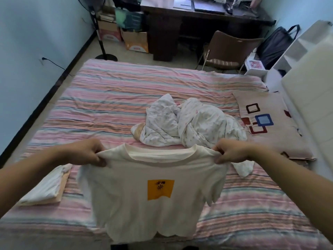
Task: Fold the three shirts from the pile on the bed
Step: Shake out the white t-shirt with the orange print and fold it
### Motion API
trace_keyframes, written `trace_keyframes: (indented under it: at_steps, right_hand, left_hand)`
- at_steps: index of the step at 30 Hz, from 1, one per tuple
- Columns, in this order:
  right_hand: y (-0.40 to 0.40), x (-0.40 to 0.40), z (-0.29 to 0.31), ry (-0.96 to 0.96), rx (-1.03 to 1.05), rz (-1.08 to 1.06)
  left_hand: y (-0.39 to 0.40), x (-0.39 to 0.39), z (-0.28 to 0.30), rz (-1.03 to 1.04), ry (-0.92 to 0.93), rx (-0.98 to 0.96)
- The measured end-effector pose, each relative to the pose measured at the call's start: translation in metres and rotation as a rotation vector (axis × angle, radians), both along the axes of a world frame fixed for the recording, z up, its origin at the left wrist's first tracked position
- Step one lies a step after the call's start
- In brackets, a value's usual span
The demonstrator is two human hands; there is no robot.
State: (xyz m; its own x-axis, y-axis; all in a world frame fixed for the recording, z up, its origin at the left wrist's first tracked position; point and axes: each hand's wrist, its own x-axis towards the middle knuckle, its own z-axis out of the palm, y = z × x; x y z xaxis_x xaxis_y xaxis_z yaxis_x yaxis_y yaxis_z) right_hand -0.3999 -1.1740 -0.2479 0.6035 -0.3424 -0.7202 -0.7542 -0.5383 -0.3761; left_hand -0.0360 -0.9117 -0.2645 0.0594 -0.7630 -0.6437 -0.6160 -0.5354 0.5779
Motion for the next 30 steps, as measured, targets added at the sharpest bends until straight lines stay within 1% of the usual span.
trace_keyframes:
  at_steps: [3,9,11,14,16,21,24,27,30]
  right_hand:
    - [-0.019,0.018,-0.034,0.016,-0.113,0.014]
    - [-0.052,0.038,-0.116,0.023,-0.235,-0.064]
    - [-0.061,0.042,-0.142,0.004,-0.257,-0.136]
    - [-0.070,0.047,-0.181,-0.049,-0.332,-0.284]
    - [-0.072,0.053,-0.207,-0.065,-0.381,-0.320]
    - [-0.082,0.067,-0.265,-0.107,-0.438,-0.423]
    - [-0.092,0.076,-0.291,-0.097,-0.446,-0.495]
    - [-0.105,0.086,-0.315,-0.094,-0.447,-0.548]
    - [-0.119,0.099,-0.333,-0.146,-0.428,-0.669]
  left_hand:
    - [-0.027,0.013,-0.033,0.031,-0.077,-0.019]
    - [-0.075,0.032,-0.114,0.105,-0.188,-0.038]
    - [-0.087,0.033,-0.133,0.107,-0.220,-0.027]
    - [-0.106,0.035,-0.163,0.220,-0.268,-0.056]
    - [-0.119,0.037,-0.184,0.287,-0.289,-0.094]
    - [-0.147,0.043,-0.233,0.330,-0.371,-0.081]
    - [-0.161,0.044,-0.259,0.428,-0.404,-0.095]
    - [-0.176,0.048,-0.278,0.575,-0.377,-0.125]
    - [-0.192,0.053,-0.295,0.752,-0.326,-0.201]
